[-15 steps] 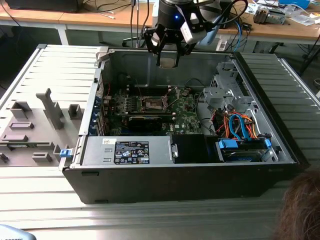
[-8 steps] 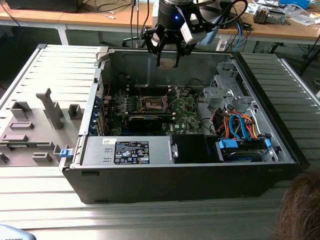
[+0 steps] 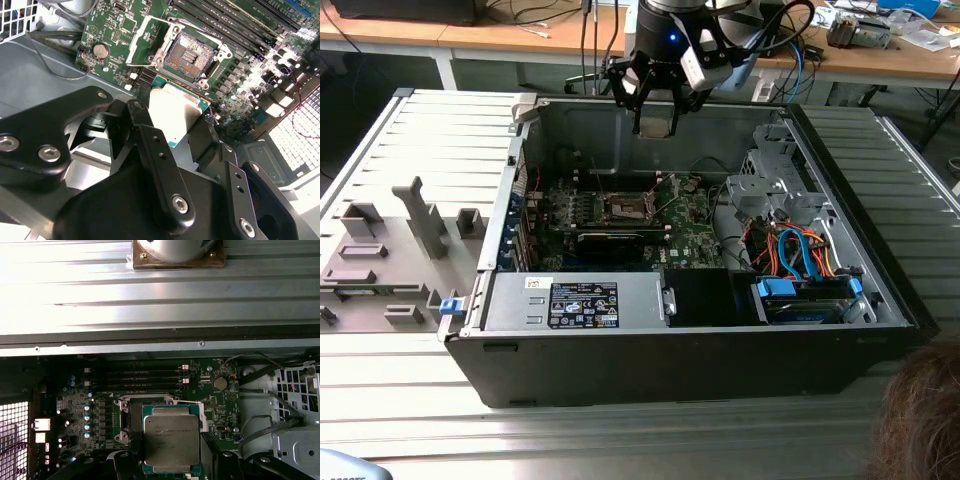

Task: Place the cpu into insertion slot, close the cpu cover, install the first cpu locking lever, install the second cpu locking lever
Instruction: 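Place the cpu into insertion slot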

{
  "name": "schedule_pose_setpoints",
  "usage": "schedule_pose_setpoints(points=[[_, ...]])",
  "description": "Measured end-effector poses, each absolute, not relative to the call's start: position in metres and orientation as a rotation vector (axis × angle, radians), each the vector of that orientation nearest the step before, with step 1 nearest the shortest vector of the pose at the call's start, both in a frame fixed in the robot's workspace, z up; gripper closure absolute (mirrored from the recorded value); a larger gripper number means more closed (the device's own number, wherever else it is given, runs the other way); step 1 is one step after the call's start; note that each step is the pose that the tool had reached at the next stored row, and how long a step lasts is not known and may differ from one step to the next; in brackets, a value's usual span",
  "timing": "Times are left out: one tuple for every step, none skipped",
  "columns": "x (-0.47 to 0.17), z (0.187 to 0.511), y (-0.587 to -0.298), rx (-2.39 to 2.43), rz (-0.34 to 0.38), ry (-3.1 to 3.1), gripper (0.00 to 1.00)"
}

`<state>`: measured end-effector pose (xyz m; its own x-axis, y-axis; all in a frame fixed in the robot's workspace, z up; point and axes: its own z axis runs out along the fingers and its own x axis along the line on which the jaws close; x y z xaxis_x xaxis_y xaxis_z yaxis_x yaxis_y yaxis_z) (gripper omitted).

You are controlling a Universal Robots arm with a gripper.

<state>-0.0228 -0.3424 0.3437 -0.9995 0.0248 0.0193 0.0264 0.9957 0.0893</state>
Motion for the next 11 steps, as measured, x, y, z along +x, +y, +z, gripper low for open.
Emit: schedule_pose_setpoints(points=[[-0.0228, 0.3434, -0.3424, -0.040, -0.140, -3.120, 0.45], [-0.0228, 0.3432, -0.3424, -0.040, -0.140, -3.120, 0.45], [-0.0228, 0.3430, -0.3424, -0.040, -0.140, -3.120, 0.45], [-0.0229, 0.3428, -0.3425, -0.040, -0.140, -3.120, 0.45], [-0.0229, 0.3426, -0.3425, -0.040, -0.140, -3.120, 0.45], [-0.0229, 0.3423, -0.3425, -0.040, -0.140, -3.120, 0.45], [-0.0228, 0.3422, -0.3425, -0.040, -0.140, -3.120, 0.45], [-0.0229, 0.3418, -0.3425, -0.040, -0.140, -3.120, 0.45], [-0.0228, 0.3417, -0.3425, -0.040, -0.140, -3.120, 0.45], [-0.0228, 0.3408, -0.3425, -0.040, -0.140, -3.120, 0.45], [-0.0229, 0.3400, -0.3425, -0.040, -0.140, -3.120, 0.45]])
